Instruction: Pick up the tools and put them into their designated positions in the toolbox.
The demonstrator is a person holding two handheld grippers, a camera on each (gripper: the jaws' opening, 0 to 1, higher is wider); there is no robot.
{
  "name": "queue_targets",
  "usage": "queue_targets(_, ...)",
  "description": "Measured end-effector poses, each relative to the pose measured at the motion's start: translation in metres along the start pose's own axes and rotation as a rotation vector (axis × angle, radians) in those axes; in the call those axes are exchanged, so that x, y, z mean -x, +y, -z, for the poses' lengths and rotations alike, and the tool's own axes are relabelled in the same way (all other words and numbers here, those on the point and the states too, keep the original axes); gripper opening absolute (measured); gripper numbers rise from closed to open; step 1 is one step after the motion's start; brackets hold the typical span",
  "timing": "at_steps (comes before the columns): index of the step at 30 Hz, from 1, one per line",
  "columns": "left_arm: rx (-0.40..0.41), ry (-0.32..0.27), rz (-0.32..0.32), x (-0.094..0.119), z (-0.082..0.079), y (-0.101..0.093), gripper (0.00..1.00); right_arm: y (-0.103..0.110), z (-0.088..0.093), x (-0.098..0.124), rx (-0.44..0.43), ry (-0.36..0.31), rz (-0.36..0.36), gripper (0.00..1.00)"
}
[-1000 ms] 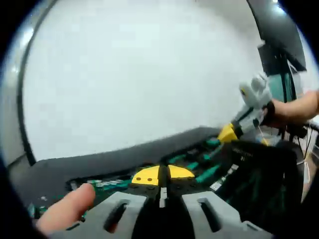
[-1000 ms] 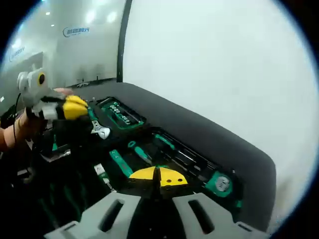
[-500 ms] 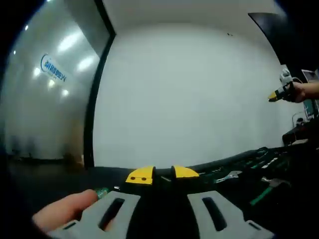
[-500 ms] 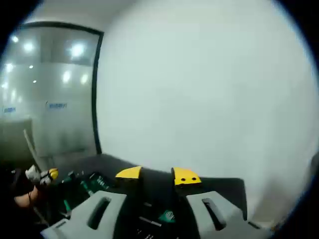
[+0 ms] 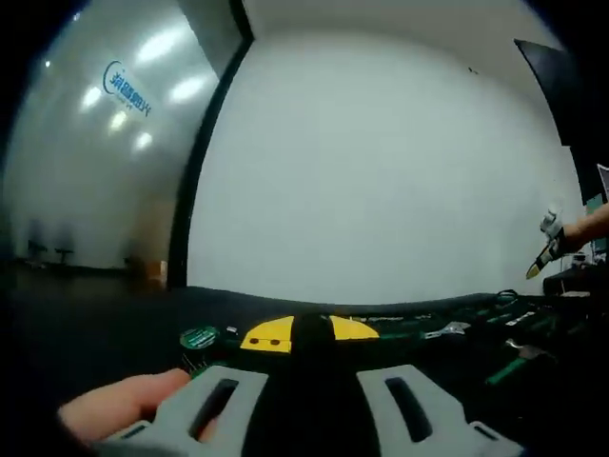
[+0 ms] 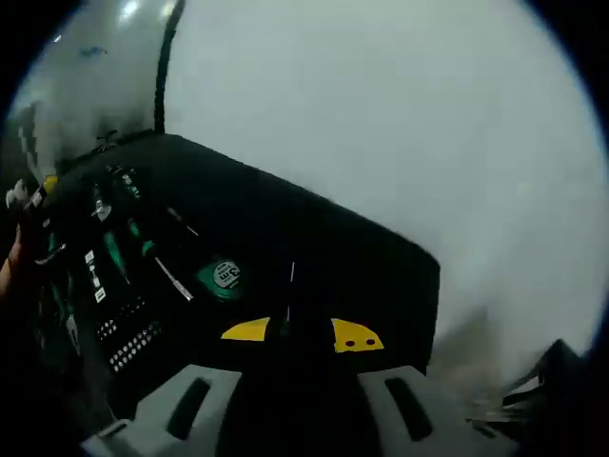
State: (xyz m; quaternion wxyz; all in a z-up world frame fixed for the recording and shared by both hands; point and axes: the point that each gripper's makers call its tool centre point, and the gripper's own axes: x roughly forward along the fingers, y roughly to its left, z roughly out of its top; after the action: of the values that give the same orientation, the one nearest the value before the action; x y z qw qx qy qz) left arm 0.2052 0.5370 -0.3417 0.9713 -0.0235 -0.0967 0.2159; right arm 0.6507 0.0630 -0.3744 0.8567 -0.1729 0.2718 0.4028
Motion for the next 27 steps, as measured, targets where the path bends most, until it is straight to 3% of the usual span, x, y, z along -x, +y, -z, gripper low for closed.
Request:
queue_targets(2, 0.011, 0.0, 0.007, -0.001, 0.001, 0.001, 0.09, -0.002, 0.005, -0.015, -0.011, -0.004, -0.023, 0.2)
queue_targets(9, -0.083, 0.05, 0.033, 0.0, 0.011, -0.016, 0.09, 0.032, 0.049, -0.049, 0.171, 0.137, -0.145, 0.17)
queue_targets(10, -0.099, 0.054, 0.031, -0.001, 0.013, -0.016, 0.09, 0.032, 0.039, -0.049, 0.188, 0.077, -0.127, 0.15)
queue_targets(11, -0.119, 0.062, 0.031, -0.002, 0.015, -0.016, 0.09, 0.035, 0.034, -0.049, 0.206, 0.062, -0.149, 0.1)
queue_targets(12, -0.157, 0.083, 0.032, -0.002, 0.019, -0.017, 0.09, 0.033, 0.042, -0.043, 0.14, 0.137, -0.117, 0.08)
queue_targets(13, -0.17, 0.092, 0.029, -0.003, 0.021, -0.019, 0.09, 0.035, 0.04, -0.038, 0.148, 0.153, -0.123, 0.08)
queue_targets(14, -0.189, 0.095, 0.028, -0.003, 0.022, -0.021, 0.09, 0.024, 0.041, -0.032, 0.127, 0.219, -0.119, 0.07)
queue_targets(15, -0.201, 0.093, 0.033, -0.002, 0.022, -0.024, 0.09, 0.02, 0.035, -0.026, 0.098, 0.202, -0.1, 0.07)
queue_targets(17, -0.22, 0.087, 0.038, -0.002, 0.022, -0.027, 0.09, 0.015, 0.02, -0.008, -0.039, 0.174, -0.108, 0.07)
queue_targets(18, -0.225, 0.087, 0.039, -0.003, 0.023, -0.026, 0.09, 0.005, 0.004, -0.002, -0.163, 0.134, -0.129, 0.07)
queue_targets(22, -0.251, 0.093, 0.037, -0.003, 0.024, -0.027, 0.09, 0.006, -0.045, 0.034, -0.474, -0.043, -0.274, 0.07)
queue_targets(23, -0.254, 0.093, 0.041, -0.003, 0.024, -0.028, 0.09, 0.017, -0.046, 0.04, -0.46, -0.061, -0.29, 0.07)
queue_targets(25, -0.256, 0.093, 0.047, -0.003, 0.024, -0.03, 0.09, 0.054, -0.055, 0.056, -0.296, -0.106, -0.37, 0.07)
queue_targets(26, -0.256, 0.091, 0.048, -0.003, 0.024, -0.03, 0.09, 0.089, -0.057, 0.062, -0.198, -0.119, -0.42, 0.08)
queue_targets(27, -0.256, 0.089, 0.048, -0.003, 0.023, -0.031, 0.09, 0.106, -0.061, 0.065, -0.142, -0.142, -0.45, 0.08)
